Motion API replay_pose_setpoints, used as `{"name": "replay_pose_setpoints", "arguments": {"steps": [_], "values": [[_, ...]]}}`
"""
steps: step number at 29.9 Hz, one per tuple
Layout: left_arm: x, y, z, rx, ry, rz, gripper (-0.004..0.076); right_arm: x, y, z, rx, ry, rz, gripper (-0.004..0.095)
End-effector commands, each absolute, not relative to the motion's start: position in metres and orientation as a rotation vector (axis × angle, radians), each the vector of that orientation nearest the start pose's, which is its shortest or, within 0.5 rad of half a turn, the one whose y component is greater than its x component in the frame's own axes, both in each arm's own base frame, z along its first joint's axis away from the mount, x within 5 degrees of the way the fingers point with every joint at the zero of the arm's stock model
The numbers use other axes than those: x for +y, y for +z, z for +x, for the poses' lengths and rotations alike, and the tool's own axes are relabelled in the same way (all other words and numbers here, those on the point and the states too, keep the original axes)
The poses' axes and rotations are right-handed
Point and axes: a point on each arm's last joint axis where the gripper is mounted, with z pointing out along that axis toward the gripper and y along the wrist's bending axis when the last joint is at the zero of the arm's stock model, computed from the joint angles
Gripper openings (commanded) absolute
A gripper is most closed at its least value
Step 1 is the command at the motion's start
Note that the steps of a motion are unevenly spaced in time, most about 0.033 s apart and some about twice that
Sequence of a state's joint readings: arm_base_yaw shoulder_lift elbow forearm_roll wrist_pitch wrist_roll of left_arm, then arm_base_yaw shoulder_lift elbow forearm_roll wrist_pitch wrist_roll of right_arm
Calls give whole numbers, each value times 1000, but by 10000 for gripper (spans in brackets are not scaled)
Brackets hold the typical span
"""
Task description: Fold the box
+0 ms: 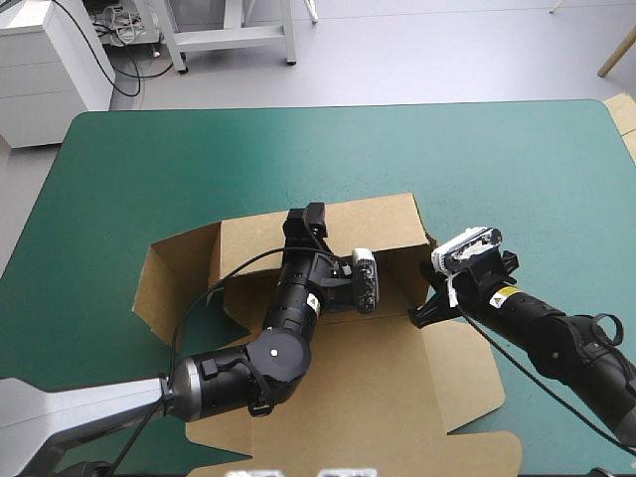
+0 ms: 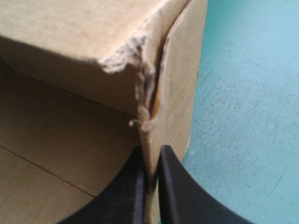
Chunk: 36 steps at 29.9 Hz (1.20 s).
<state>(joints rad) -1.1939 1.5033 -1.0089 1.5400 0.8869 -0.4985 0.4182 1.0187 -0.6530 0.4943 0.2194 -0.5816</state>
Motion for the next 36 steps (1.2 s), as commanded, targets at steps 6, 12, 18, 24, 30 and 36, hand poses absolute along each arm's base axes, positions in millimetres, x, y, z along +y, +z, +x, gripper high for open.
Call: {"name": "replay_pose_setpoints", "arguments": {"steps": [6, 12, 18, 24, 30, 36], "values": [[-265, 328, 160, 1256, 781, 1313, 531, 97, 301, 215, 1879, 295, -393, -15], [-269, 328, 149, 1246, 763, 1326, 531, 99, 297, 237, 1819, 240, -320, -15], [-269, 328, 148, 1243, 768, 1331, 531, 101, 305, 267, 1813, 213, -285, -15], [-269, 328, 149, 1244, 770, 1330, 531, 91, 309, 294, 1824, 175, -231, -16], [-270, 327, 148, 1245, 762, 1334, 531, 83, 309, 309, 1834, 146, -205, -16], [-269, 327, 148, 1247, 765, 1340, 447, 81, 309, 311, 1839, 142, -198, -16]]}}
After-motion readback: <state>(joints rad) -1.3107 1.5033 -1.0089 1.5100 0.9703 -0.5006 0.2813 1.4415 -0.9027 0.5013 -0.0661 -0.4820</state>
